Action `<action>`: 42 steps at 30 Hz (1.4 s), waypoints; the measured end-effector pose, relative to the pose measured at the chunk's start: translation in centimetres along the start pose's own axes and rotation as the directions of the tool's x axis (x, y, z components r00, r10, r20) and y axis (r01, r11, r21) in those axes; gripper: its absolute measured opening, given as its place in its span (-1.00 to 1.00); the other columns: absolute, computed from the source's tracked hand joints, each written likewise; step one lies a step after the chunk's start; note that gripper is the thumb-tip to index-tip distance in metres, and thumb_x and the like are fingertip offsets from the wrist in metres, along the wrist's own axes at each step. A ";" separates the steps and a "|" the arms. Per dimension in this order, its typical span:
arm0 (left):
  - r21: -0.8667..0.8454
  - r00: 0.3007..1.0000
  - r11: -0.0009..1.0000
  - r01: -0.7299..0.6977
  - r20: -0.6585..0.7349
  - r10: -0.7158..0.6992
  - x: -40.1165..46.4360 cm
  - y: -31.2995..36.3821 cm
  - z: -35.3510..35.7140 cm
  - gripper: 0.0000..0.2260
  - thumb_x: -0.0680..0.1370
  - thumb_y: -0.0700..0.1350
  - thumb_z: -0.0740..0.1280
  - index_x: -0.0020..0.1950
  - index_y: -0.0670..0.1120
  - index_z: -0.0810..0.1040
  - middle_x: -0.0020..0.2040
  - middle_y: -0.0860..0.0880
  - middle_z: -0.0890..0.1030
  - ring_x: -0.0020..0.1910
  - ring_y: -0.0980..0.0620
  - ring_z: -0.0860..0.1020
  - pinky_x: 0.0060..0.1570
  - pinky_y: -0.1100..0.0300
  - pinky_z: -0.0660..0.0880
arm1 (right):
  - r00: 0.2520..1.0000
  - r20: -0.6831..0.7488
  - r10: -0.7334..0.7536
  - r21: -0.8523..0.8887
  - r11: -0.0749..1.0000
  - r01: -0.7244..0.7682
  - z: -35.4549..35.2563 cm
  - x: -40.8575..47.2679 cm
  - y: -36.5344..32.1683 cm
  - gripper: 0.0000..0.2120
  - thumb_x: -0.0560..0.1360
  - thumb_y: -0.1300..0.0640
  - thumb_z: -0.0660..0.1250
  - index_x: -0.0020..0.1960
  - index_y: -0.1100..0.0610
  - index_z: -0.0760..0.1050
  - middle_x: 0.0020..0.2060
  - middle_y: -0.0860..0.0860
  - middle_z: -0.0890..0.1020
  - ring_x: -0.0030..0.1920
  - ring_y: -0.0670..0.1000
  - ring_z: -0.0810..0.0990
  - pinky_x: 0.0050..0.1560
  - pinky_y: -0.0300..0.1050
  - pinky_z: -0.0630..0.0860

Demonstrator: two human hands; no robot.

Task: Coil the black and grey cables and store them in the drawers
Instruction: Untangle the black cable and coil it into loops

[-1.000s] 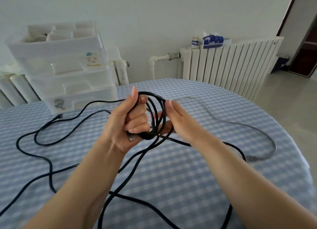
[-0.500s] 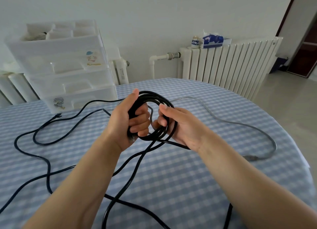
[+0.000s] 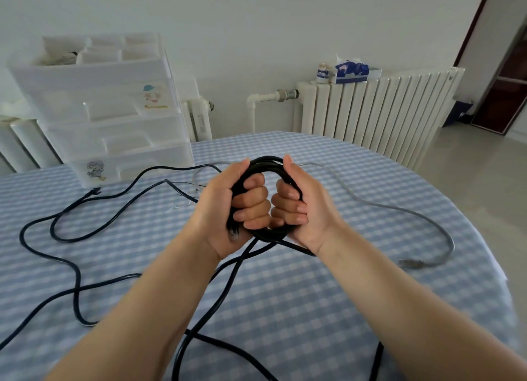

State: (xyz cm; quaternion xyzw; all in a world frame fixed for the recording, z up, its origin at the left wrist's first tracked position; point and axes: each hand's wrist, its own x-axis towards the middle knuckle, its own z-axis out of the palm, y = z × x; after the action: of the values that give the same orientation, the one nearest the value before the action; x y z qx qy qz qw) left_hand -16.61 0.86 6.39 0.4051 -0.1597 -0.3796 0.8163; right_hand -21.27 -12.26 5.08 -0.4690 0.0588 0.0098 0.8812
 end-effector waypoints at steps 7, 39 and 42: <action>0.057 0.993 0.997 0.043 -0.109 -0.037 0.2 0.0 0.0 -0.46 0.50 0.39 0.03 -0.41 -0.04 0.19 -0.59 0.07 0.13 -0.67 0.16 0.10 -0.66 0.31 0.03 | 0.984 -0.111 -0.140 -0.116 0.985 0.127 0.4 -0.2 0.9 -0.48 0.60 -0.13 0.17 -0.45 0.12 0.31 -0.62 -0.02 0.20 -0.60 -0.06 0.13 -0.45 -0.17 0.26; 0.066 0.988 0.996 0.066 0.133 -0.074 0.2 -0.6 -0.7 -0.52 0.56 0.27 0.07 -0.18 -0.13 0.46 -0.51 0.07 0.09 -0.53 0.11 0.06 -0.50 0.28 0.22 | 0.912 -0.300 -0.281 -0.236 0.948 0.214 0.1 0.6 0.8 -0.60 0.66 -0.01 0.11 -0.31 0.14 0.36 -0.56 -0.05 0.26 -0.54 -0.08 0.16 -0.54 -0.21 0.10; 0.047 0.996 0.999 -0.008 0.092 0.004 0.2 -0.3 -0.6 -0.51 0.54 0.27 0.08 -0.23 -0.12 0.49 -0.52 0.09 0.05 -0.57 0.14 0.03 -0.57 0.32 0.14 | 0.945 -0.227 -0.235 -0.117 0.970 0.213 0.1 0.8 1.0 -0.61 0.66 -0.01 0.12 -0.26 0.15 0.43 -0.49 0.01 0.36 -0.51 -0.06 0.24 -0.50 -0.21 0.21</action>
State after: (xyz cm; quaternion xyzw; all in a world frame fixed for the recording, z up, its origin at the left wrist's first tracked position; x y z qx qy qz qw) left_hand -16.28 0.95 5.80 0.4057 -0.2071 -0.3915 0.7995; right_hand -20.56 -11.63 4.19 -0.5098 0.1104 -0.1447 0.8408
